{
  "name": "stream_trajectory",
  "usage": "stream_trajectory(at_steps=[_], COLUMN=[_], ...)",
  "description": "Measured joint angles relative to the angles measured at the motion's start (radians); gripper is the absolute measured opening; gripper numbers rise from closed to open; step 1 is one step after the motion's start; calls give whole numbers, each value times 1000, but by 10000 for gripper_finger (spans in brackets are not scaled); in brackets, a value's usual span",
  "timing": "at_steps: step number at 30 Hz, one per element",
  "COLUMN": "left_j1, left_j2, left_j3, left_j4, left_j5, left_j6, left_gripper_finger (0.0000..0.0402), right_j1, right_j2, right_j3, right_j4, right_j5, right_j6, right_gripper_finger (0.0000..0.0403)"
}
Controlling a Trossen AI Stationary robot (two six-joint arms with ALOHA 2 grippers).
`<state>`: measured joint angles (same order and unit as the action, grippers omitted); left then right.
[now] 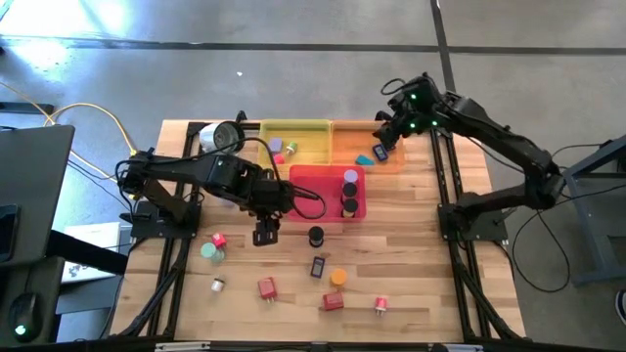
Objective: Pick & Place Office items
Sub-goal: Put the left red charger adapter into the yellow bin
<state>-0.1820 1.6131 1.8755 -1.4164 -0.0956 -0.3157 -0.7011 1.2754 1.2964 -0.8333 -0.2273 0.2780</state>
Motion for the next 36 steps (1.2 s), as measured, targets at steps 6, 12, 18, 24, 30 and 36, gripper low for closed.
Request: stream_trajectory(at_steps=[6, 12, 18, 24, 30, 36], left_j1=[-44, -109, -181, -271, -362, -448], left_j2=[0, 1, 1, 1, 1, 6], left_j3=[0, 0, 0, 0, 0, 0], left_j4=[14, 14, 15, 14, -43, -95], left_j5=[-4, -11, -11, -11, -11, -10], left_j6=[-56, -130, -268, -440, -611, -978], left_gripper_finger=[232, 232, 232, 232, 232, 232], right_j1=[37, 79, 143, 263, 425, 612], right_j2=[-15, -8, -7, -7, -7, -7], right_j3=[0, 0, 0, 0, 0, 0], right_j4=[0, 2, 16, -72, -233, -356], right_j5=[-36, -39, -44, -40, -37, 20], right_j6=[3, -5, 68, 143, 250, 368], right_gripper_finger=[209, 274, 368, 392, 372, 367])
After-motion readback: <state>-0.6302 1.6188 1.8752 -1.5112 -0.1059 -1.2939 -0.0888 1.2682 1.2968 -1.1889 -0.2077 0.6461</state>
